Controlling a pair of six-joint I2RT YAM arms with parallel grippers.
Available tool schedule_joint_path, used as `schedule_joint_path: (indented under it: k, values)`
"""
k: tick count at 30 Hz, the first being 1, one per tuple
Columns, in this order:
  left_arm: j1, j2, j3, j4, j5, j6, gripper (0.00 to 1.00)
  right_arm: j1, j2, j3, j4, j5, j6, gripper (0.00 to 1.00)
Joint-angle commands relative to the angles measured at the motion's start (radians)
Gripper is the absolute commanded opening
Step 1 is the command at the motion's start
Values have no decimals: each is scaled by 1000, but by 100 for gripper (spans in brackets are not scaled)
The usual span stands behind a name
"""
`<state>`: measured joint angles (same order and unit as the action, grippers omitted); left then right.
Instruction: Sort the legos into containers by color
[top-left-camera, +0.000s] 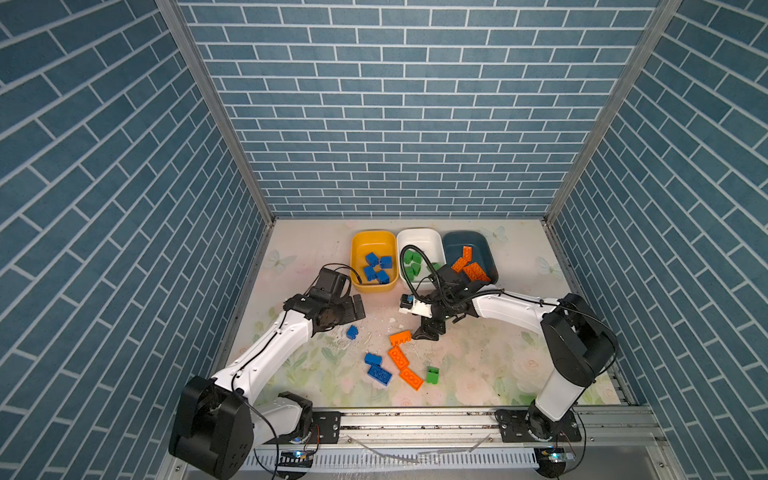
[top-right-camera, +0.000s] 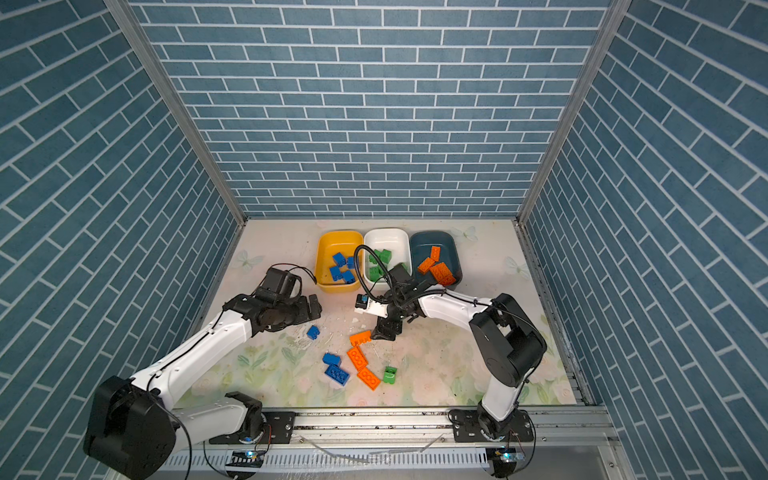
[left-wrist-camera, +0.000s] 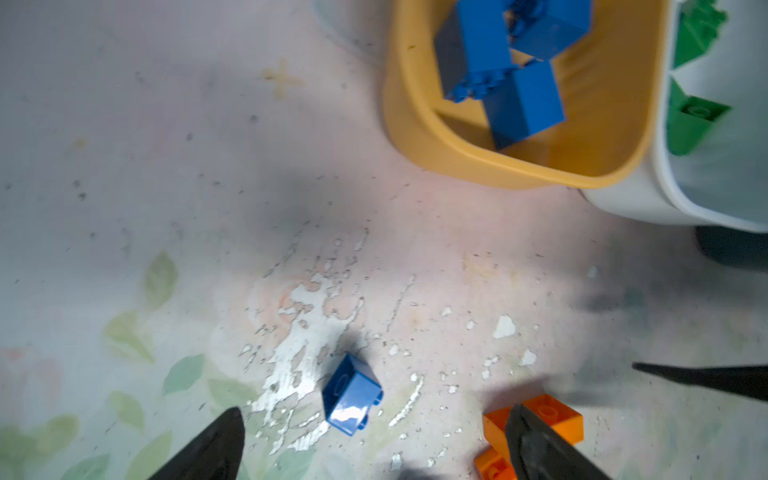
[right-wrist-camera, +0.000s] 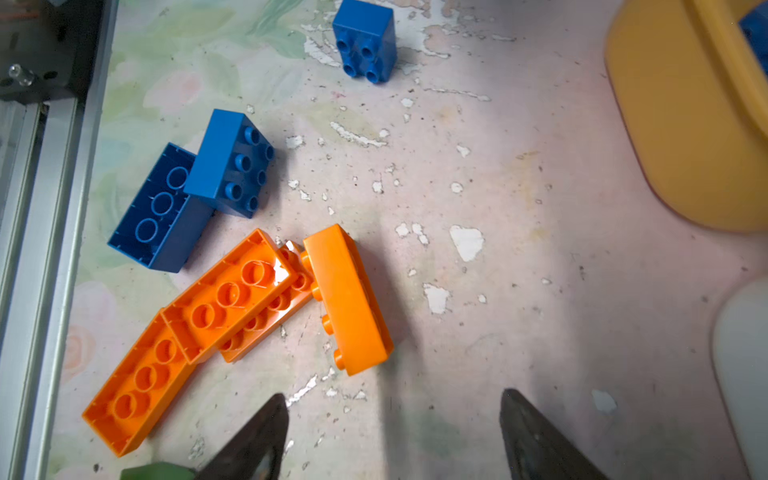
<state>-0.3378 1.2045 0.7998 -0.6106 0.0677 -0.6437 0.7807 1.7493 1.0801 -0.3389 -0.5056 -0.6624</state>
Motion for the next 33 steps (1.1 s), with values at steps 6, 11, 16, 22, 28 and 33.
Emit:
schedule_joint_path:
  k: [6, 11, 16, 22, 28, 33]
  values:
    - [19, 45, -43, -17, 58, -149, 99, 64, 92, 113, -64, 87, -182, 78]
    - [20, 79, -42, -13, 81, -180, 99, 86, 132, 153, -93, 96, -208, 73]
    - [19, 86, -61, 0, 82, -205, 99, 109, 163, 179, -125, 122, -232, 67]
    - [16, 75, -74, 12, 70, -206, 99, 138, 186, 195, -147, 117, -244, 54]
    - [-27, 72, -65, -2, 7, -205, 99, 140, 177, 185, -163, 146, -234, 31]
    - [-41, 87, -68, 9, -3, -225, 99, 126, 100, 130, -128, 163, -218, 14]
